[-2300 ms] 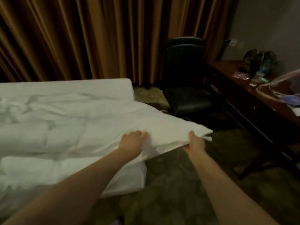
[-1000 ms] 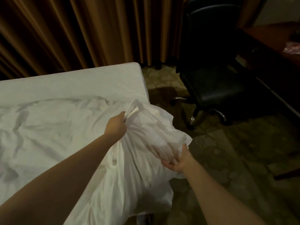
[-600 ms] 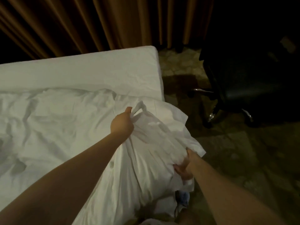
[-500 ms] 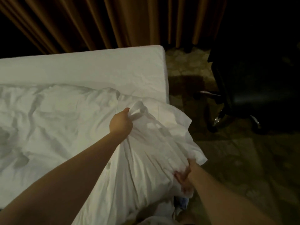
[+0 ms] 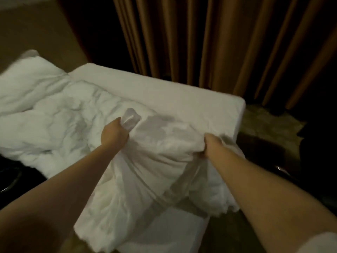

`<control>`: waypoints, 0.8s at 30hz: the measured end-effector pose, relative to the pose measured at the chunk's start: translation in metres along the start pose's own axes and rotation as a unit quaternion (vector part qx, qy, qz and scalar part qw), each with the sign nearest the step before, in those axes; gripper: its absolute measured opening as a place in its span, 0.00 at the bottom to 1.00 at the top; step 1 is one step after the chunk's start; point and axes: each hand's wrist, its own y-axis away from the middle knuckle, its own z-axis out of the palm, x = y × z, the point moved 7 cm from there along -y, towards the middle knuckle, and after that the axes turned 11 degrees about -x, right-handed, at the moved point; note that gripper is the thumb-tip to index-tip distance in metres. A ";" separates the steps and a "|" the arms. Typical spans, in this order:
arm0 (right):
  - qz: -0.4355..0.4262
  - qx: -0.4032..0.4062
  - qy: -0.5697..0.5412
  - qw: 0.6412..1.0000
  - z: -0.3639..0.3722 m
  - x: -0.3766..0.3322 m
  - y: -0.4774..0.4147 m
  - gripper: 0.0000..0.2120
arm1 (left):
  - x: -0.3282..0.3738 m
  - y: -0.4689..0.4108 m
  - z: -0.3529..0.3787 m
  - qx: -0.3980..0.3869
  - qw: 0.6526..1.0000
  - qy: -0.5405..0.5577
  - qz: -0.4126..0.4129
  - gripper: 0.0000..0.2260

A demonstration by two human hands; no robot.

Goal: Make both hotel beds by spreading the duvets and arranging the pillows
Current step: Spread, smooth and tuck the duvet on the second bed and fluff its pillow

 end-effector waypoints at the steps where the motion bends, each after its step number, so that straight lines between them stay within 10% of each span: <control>1: -0.044 -0.008 0.041 0.998 0.020 -0.045 0.004 0.17 | -0.006 0.006 -0.027 0.033 0.999 0.012 -0.009 0.15; 6: -0.360 -0.084 0.244 0.896 0.123 -0.224 0.184 0.16 | -0.011 0.045 -0.135 0.165 0.984 0.069 0.000 0.11; 10: -0.402 -0.054 0.282 0.870 0.084 -0.218 0.241 0.21 | 0.015 0.080 -0.163 0.168 0.973 0.140 0.075 0.09; 16: -0.153 0.170 0.165 0.959 -0.082 -0.024 0.215 0.17 | 0.046 0.174 -0.103 0.041 0.961 0.197 0.192 0.07; 24: 0.053 0.077 -0.226 0.970 -0.053 0.320 0.329 0.14 | 0.001 0.369 0.138 -0.319 0.906 0.084 0.266 0.13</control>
